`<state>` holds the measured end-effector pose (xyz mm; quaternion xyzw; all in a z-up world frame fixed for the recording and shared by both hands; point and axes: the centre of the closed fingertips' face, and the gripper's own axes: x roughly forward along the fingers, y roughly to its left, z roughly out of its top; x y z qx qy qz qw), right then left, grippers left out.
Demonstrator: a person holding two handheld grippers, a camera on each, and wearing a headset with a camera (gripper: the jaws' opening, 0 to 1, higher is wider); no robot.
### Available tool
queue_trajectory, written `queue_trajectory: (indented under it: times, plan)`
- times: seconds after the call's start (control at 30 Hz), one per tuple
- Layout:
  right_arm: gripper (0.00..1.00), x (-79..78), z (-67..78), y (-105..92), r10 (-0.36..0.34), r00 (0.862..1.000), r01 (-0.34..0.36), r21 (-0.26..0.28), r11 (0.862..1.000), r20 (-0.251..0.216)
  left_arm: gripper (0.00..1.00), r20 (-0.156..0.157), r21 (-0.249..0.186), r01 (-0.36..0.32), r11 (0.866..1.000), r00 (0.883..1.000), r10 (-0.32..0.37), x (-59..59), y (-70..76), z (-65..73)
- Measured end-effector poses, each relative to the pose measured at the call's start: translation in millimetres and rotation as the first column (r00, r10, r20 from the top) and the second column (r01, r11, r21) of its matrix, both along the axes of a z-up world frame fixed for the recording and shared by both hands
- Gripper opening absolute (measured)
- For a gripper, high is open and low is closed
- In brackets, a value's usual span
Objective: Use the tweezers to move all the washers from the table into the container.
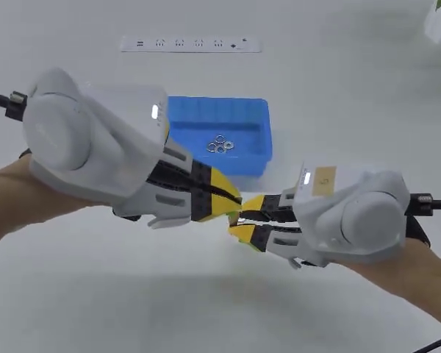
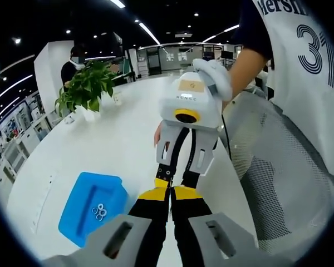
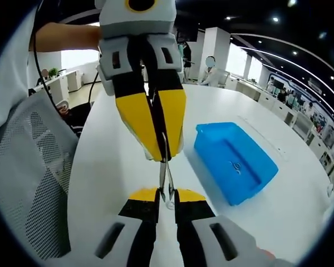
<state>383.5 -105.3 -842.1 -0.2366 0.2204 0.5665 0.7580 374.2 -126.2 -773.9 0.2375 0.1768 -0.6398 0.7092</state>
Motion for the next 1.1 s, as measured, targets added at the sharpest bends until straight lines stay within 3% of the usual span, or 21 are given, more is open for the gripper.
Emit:
queue_trajectory:
  times: [0.2, 0.43, 0.53, 1.1]
  plan:
    - [0.12, 1.9, 0.1, -2.8, -0.012, 1.000, 0.012, 0.000, 1.000, 0.003, 0.05, 0.004, -0.010, 0.011, 1.000, 1.000, -0.011, 0.8, -1.9, 2.4]
    - [0.17, -0.7, -4.1, -1.2, -0.013, 1.000, 0.013, 0.007, 1.000, -0.026, 0.05, -0.003, -0.037, 0.035, 0.999, 0.999, -0.035, -2.5, -5.9, 7.3]
    - [0.13, 1.2, -2.9, 0.7, 0.004, 1.000, -0.004, -0.001, 1.000, 0.011, 0.05, 0.000, -0.028, 0.042, 0.999, 0.999, -0.042, -1.9, -5.6, 4.9]
    - [0.12, 3.6, -11.9, 7.1, 0.017, 1.000, -0.017, -0.014, 1.000, -0.024, 0.05, -0.011, -0.010, 0.029, 1.000, 1.000, -0.029, 4.1, 2.3, -5.5]
